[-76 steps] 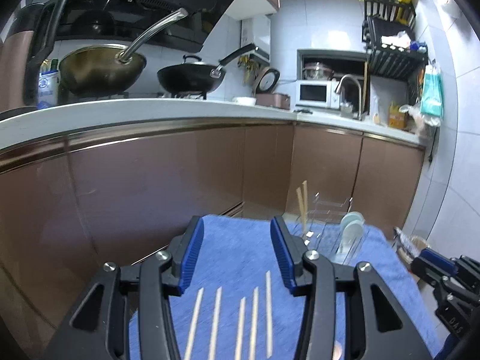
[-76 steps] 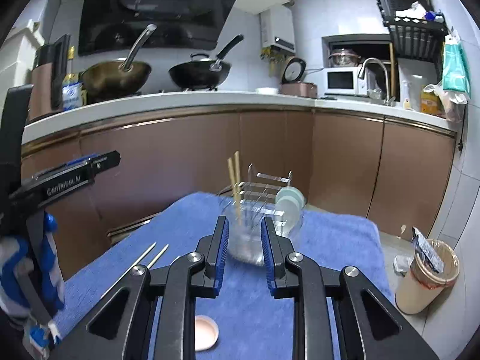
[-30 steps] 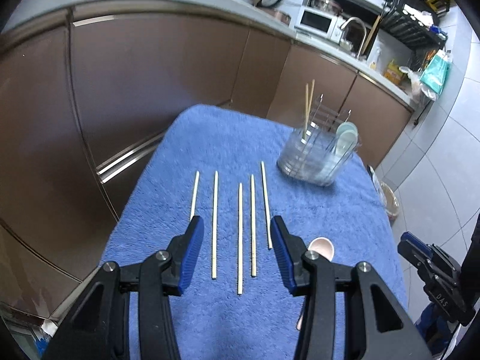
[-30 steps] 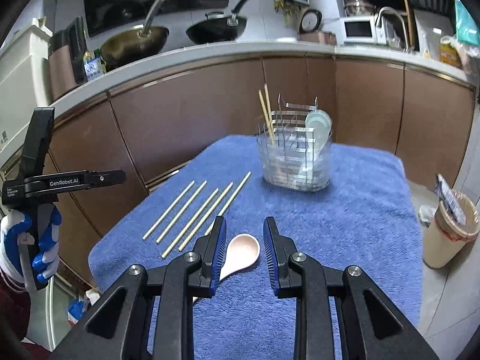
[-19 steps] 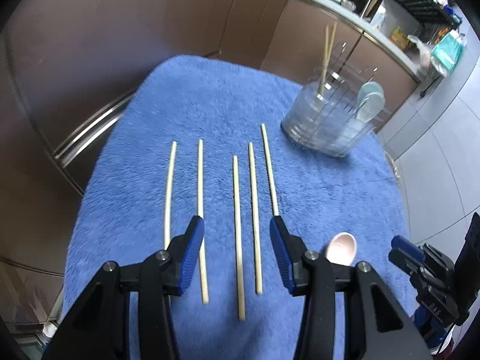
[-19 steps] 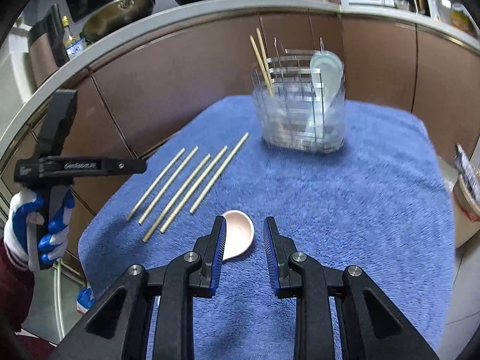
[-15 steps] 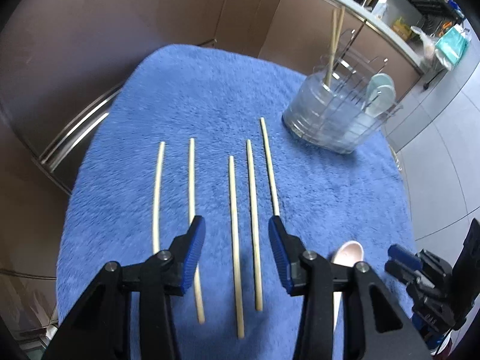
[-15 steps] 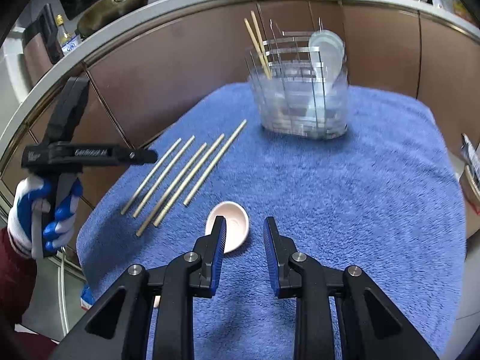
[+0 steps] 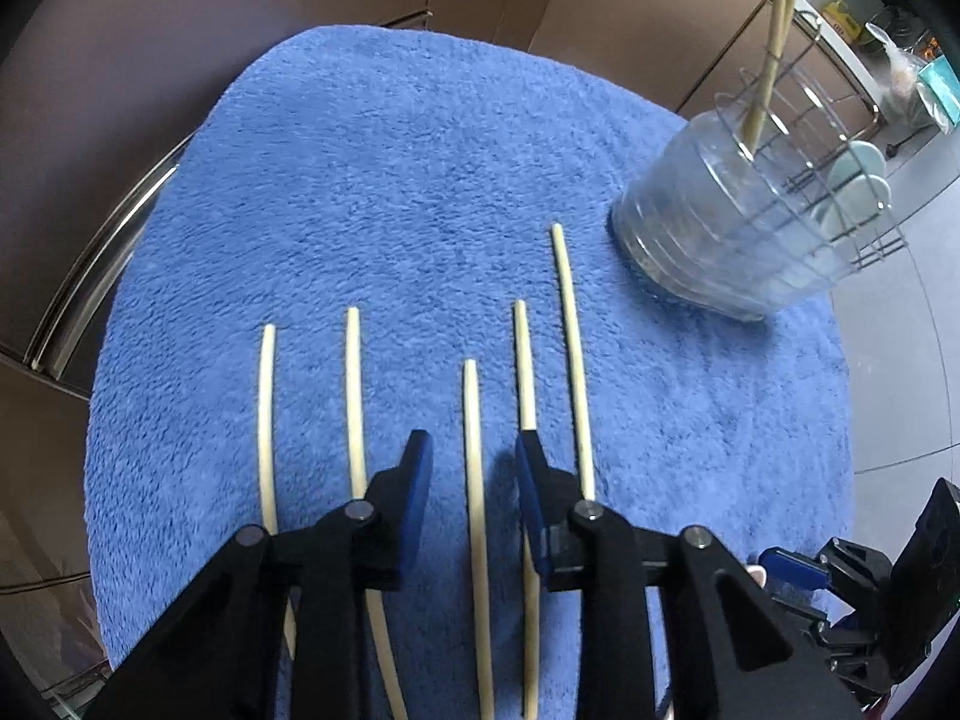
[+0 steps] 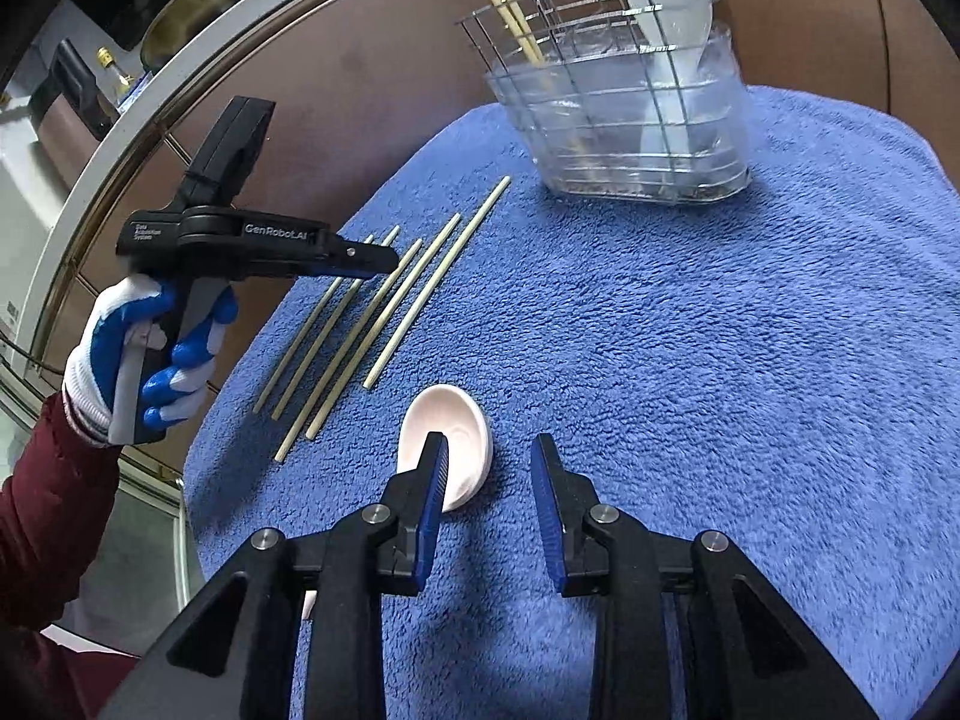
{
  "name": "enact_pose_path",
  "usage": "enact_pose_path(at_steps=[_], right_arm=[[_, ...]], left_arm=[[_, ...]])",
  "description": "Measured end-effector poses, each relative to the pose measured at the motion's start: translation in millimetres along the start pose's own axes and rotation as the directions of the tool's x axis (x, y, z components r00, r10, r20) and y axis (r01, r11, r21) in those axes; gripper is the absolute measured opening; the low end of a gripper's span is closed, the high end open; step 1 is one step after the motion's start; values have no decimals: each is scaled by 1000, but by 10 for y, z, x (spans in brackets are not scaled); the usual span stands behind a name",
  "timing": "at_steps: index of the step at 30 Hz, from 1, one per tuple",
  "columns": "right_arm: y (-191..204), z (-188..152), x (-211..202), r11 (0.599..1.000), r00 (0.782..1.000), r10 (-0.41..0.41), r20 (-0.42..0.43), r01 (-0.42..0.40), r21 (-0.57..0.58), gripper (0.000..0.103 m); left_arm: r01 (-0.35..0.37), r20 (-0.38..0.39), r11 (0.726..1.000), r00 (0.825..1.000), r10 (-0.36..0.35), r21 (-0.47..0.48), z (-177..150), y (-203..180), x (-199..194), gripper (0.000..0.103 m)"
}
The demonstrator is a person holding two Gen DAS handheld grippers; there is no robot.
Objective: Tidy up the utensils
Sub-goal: 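Move the right tool to the pink spoon while the left tool approaches the chopsticks, then grasp the pink spoon with the right tool while the left tool grasps a chopstick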
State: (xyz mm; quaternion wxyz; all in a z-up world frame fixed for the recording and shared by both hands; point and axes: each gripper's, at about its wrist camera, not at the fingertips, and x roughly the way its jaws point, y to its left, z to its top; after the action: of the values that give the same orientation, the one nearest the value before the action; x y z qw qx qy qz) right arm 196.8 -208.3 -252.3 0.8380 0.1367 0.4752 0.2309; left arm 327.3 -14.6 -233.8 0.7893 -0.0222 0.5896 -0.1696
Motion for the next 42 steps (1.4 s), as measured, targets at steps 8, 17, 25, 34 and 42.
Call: enact_pose_path(at_steps=[8, 17, 25, 34, 42], right_arm=[[-61, 73, 149, 999, 997, 49, -52, -50, -9, 28], [-66, 142, 245, 997, 990, 68, -122, -73, -36, 20], [-57, 148, 296, 995, 989, 60, -139, -69, -66, 10], [25, 115, 263, 995, 993, 18, -115, -29, -100, 8], [96, 33, -27, 995, 999, -8, -46, 4, -104, 7]], left_arm=[[-21, -41, 1000, 999, 22, 20, 139, -26, 150, 24], [-78, -72, 995, 994, 83, 58, 273, -193, 262, 16], [-104, -42, 994, 993, 106, 41, 245, -281, 247, 7], [-97, 63, 995, 993, 97, 1, -2, -213, 8, 5], [-52, 160, 998, 985, 56, -27, -226, -131, -470, 5]])
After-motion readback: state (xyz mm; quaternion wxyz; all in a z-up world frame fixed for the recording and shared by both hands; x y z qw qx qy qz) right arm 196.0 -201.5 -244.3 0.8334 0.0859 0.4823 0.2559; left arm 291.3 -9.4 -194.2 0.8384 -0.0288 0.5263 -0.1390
